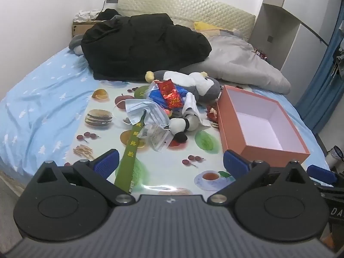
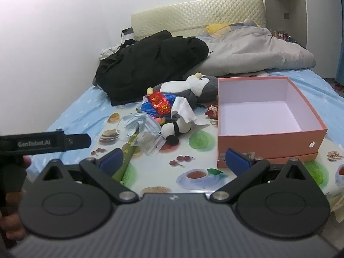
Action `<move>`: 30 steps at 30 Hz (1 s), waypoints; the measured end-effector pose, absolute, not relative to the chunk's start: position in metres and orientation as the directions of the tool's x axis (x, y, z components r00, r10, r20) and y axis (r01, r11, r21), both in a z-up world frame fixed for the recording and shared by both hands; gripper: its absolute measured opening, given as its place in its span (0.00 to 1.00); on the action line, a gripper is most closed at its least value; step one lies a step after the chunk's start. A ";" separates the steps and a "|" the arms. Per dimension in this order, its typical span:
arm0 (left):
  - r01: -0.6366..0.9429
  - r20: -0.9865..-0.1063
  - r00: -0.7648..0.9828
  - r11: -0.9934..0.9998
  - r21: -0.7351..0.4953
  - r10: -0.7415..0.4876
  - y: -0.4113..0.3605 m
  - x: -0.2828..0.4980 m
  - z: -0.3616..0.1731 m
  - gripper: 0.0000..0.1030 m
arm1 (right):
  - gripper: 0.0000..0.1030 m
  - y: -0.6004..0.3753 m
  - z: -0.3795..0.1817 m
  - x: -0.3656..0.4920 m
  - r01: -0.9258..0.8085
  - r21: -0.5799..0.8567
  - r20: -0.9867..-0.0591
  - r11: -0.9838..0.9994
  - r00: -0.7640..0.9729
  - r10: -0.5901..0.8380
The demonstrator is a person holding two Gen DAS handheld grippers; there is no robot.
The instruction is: Organize soft objects
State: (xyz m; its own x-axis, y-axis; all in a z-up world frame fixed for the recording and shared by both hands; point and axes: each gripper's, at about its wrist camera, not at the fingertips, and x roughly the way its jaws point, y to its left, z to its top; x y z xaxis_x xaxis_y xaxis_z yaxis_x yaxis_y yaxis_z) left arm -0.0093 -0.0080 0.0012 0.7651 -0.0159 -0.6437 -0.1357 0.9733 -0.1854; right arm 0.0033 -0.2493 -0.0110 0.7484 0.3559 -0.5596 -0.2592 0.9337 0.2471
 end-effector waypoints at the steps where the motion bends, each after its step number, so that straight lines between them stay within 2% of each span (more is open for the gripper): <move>1: -0.134 -0.643 0.766 0.973 -0.186 -0.017 -0.008 -0.010 0.001 1.00 | 1.00 -0.248 -0.011 0.005 -0.258 0.245 -0.561 0.934 0.748 0.354; 30: -0.122 -0.625 0.781 0.975 -0.188 -0.022 -0.006 -0.017 0.005 1.00 | 1.00 -0.255 -0.006 0.004 -0.242 0.249 -0.557 0.938 0.756 0.343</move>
State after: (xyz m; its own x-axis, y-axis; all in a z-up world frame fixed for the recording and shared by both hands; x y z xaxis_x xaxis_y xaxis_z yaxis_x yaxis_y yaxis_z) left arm -0.0167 -0.0064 0.0050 0.7807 -0.0224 -0.6245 -0.1224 0.9745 -0.1880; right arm 0.0035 -0.2545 -0.0063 0.7562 0.3432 -0.5571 -0.2425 0.9378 0.2486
